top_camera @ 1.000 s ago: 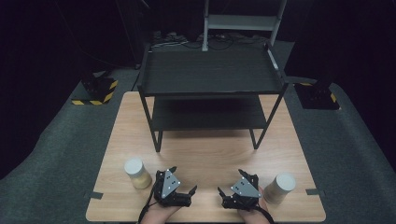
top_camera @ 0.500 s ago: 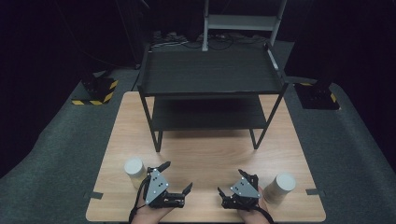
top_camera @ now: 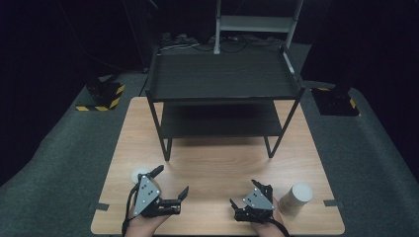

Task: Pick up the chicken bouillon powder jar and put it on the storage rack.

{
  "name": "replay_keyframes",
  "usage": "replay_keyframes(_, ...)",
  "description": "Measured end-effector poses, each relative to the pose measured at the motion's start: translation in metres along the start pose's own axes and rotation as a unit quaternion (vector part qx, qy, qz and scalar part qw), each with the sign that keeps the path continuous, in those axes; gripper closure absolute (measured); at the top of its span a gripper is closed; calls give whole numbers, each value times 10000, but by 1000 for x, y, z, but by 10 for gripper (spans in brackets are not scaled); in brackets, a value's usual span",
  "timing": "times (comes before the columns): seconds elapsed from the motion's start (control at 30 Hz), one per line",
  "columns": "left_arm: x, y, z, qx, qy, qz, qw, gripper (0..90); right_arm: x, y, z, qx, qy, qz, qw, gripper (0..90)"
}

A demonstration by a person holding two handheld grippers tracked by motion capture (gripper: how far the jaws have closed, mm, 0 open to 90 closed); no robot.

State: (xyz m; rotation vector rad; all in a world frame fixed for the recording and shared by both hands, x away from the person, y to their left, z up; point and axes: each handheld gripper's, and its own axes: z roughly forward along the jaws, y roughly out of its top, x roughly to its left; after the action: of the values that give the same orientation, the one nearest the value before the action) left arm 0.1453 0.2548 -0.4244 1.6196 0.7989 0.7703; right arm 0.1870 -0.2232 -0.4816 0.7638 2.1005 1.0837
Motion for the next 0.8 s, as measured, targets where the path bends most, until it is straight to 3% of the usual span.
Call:
replay_keyframes(0.3, 7, -2, -11, -39, 255, 35, 9997, 11, -1, 1, 0, 17, 20, 25, 10000, 6)
replay_keyframes(0.47, 12, -5, -18, -42, 444, -52, 9990, 11, -1, 1, 0, 24, 20, 6, 10000, 6)
replay_keyframes(0.8, 17, -9, -25, -11, 631, -132, 9979, 11, -3, 1, 1, 26, 59, 52, 10000, 6)
